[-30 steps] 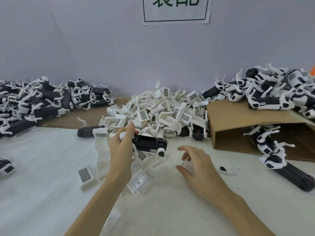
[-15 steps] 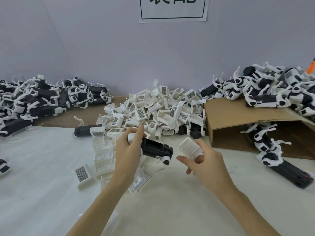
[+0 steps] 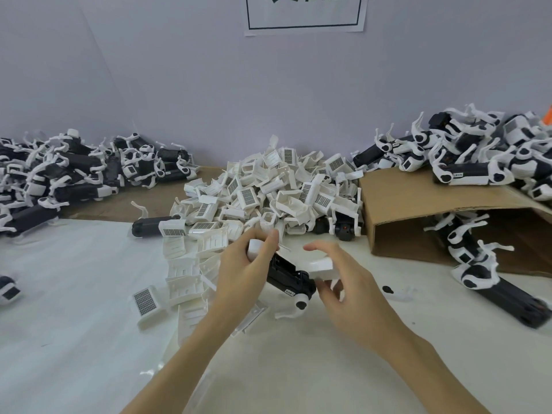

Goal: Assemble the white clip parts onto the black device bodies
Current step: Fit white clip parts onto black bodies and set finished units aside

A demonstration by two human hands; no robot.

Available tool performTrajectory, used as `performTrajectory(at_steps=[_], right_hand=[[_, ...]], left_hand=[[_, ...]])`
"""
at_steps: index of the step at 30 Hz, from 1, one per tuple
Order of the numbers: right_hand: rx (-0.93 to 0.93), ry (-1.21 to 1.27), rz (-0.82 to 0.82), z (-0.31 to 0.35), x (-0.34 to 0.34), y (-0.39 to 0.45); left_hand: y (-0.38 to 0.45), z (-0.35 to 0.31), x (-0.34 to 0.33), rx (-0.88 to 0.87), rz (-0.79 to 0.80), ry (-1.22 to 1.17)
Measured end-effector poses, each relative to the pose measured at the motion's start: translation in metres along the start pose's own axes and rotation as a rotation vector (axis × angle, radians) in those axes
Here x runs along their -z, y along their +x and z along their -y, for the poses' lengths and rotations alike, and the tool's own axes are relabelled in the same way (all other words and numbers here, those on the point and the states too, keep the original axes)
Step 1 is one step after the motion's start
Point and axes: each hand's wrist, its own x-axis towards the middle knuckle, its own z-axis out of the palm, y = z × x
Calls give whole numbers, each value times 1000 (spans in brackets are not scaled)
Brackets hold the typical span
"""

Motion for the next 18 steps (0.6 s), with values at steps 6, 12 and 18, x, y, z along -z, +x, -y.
performTrajectory(at_steps=[6, 12, 18], right_hand=[[68, 57, 102, 5, 1, -2], [56, 43, 191, 6, 5, -6], [3, 58, 232, 12, 6, -6]], left_hand=[[-4, 0, -3, -66, 19, 74], [-1, 3, -2, -67, 5, 62], [-1, 5, -3, -52, -4, 68]])
